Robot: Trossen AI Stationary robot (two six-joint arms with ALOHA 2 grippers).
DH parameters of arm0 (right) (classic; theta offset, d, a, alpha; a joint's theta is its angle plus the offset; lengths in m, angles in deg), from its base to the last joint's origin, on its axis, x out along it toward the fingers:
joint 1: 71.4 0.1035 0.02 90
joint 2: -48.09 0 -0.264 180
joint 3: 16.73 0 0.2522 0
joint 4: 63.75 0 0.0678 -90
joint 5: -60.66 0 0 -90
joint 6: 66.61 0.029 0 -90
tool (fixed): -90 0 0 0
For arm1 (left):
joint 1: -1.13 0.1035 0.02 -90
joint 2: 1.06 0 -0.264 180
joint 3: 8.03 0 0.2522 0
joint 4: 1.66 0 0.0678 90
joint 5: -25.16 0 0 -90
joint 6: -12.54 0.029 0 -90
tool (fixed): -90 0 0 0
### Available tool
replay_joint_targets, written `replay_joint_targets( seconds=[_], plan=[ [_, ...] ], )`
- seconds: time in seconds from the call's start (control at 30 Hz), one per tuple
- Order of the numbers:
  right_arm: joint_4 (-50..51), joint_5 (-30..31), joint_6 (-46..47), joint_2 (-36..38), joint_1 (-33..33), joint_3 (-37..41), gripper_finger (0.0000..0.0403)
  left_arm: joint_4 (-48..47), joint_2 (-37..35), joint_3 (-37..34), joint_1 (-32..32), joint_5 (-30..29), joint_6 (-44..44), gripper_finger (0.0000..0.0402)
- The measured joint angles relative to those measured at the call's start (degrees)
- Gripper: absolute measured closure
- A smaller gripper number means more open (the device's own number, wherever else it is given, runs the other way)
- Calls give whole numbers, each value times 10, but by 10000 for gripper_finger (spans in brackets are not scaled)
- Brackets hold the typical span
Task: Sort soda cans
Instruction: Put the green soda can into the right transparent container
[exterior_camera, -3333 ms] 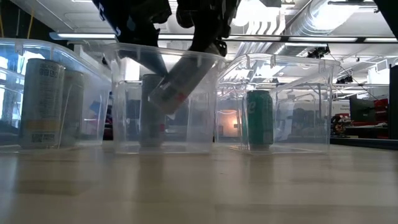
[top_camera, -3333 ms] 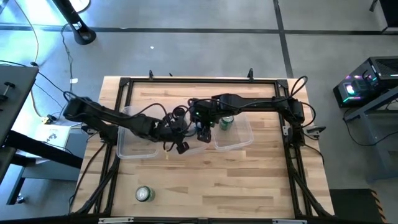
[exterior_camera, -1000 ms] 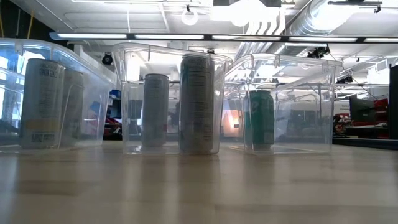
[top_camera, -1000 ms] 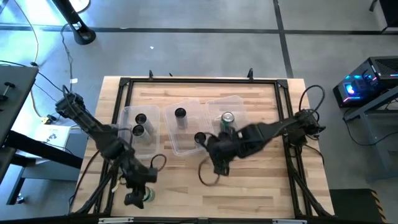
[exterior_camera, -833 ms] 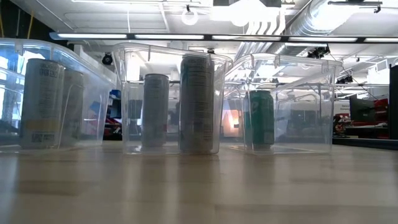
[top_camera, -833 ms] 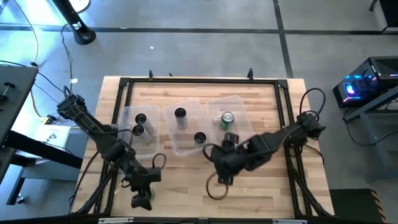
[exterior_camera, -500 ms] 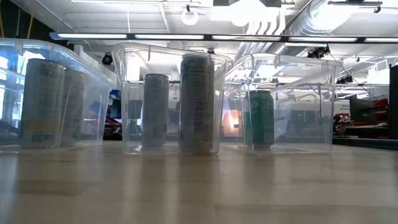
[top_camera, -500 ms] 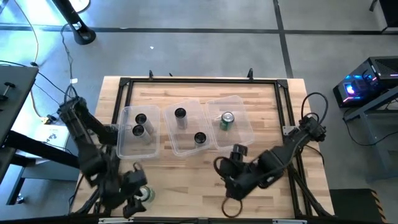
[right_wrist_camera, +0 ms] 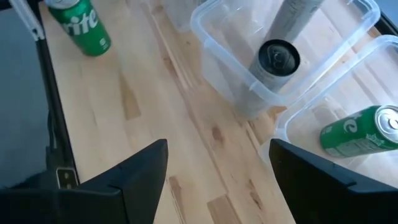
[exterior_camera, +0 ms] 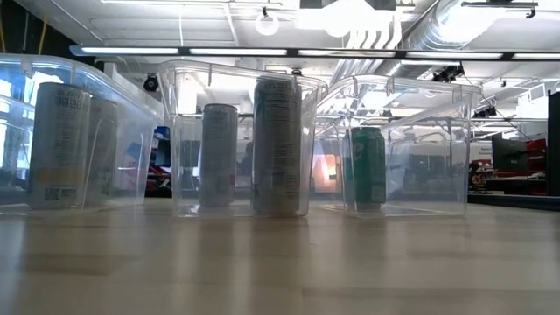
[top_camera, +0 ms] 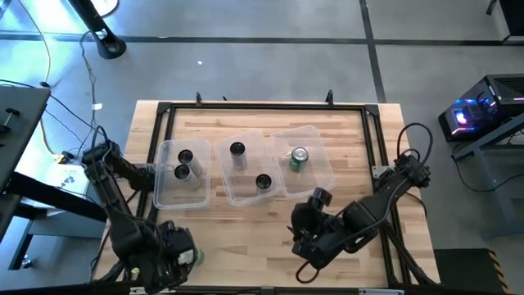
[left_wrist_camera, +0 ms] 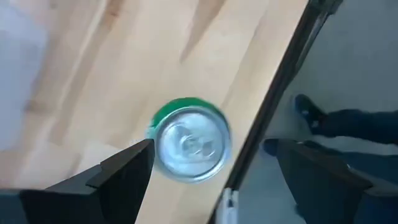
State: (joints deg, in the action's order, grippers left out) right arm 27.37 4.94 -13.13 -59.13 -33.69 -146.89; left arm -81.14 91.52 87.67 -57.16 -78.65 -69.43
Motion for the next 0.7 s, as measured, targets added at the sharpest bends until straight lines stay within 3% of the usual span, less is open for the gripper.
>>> replay_joint_targets(
  seconds=[0.13, 0.4, 0.7],
  plan=[
    [0, 0, 1, 0, -10, 0, 128, -50, 10, 9, -9, -3, 43, 69],
    [0, 1, 5, 0, -21, 0, 128, -54, 43, 9, -18, -16, 104, 69],
    [0, 5, -1, 0, -32, 0, 128, -36, 98, 9, -18, -5, 96, 69]
  ],
)
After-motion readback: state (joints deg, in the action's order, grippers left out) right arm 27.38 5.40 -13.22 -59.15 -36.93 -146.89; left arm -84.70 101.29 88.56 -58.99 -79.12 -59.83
